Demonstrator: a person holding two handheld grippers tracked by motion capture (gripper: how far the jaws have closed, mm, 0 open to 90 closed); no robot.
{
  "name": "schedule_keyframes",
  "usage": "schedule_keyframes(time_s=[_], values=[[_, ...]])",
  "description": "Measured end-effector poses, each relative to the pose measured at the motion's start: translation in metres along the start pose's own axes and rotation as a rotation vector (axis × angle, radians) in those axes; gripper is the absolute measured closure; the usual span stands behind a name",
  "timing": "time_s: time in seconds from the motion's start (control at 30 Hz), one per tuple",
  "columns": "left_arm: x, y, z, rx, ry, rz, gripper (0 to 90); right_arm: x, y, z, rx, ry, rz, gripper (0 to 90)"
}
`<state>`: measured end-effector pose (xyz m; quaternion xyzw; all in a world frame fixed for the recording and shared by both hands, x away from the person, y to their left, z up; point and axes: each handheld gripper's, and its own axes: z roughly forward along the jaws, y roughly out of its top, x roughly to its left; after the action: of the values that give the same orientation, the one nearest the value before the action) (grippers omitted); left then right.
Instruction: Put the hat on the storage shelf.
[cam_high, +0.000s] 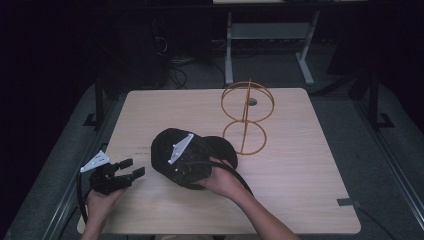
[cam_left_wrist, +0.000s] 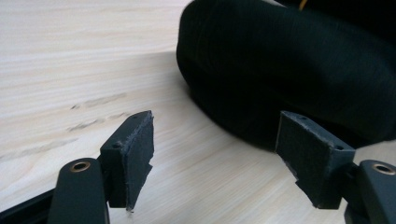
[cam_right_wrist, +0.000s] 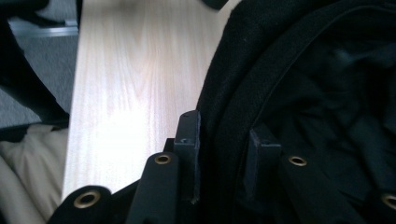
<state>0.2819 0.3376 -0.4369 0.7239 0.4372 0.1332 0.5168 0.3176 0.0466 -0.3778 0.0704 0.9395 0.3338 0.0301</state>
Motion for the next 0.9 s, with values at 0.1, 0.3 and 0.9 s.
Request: schedule_keyframes(time_s=[0.1,0.3,0.9], values=[[-0.006,0.002,0.002,-0.017,-0.033,0.016,26.1,-0.001,-0.003,-0.022,-0.046,0.006,0.009,70.7],[-0.023,0.007,0.005,-0.053,-0.104,0.072,24.3,0.001,-0.006,-0.046,-0.078,0.011,-0.001,70.6],[-0.074,0.030,0.029,-0.066,-0.213,0.296,23.5,0.010,-0.008,-0.091,-0.178,0.039,0.003,70.8]])
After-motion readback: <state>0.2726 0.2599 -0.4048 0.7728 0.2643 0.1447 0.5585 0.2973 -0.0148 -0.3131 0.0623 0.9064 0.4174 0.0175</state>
